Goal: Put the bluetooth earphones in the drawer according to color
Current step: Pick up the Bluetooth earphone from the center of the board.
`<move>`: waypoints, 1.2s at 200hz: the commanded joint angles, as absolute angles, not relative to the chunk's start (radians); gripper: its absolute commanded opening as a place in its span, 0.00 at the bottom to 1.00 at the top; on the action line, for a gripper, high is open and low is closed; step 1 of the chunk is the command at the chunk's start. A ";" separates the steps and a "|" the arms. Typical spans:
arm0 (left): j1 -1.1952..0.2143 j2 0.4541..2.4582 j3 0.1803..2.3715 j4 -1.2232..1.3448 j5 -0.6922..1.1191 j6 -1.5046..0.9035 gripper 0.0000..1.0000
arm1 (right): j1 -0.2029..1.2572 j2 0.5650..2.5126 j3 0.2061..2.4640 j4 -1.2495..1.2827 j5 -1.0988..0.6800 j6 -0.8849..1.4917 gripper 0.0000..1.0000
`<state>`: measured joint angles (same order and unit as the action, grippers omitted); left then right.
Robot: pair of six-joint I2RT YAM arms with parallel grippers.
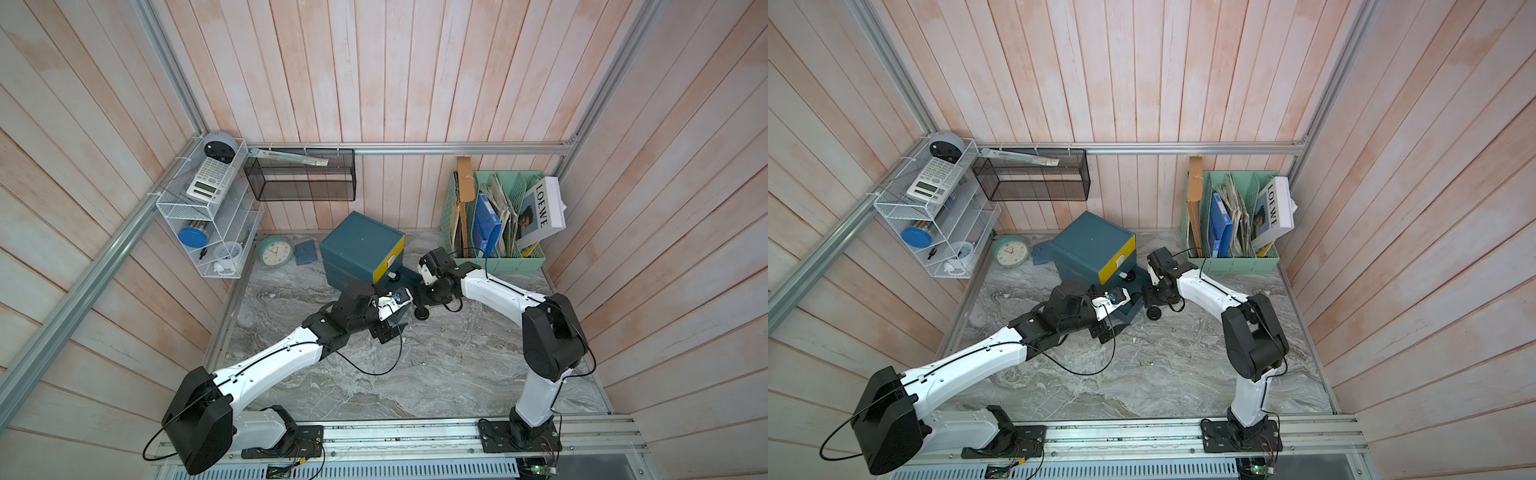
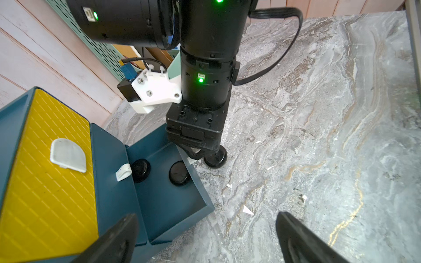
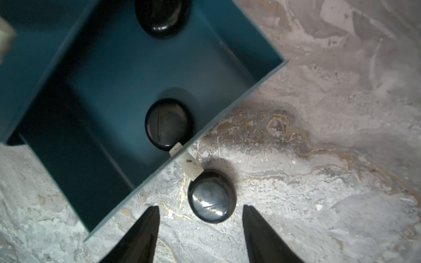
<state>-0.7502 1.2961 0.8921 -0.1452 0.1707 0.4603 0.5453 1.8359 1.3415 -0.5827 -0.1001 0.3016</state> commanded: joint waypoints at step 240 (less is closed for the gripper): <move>-0.816 1.353 0.907 -0.242 0.126 0.536 1.00 | 0.552 1.938 1.322 -0.569 -0.065 0.307 0.65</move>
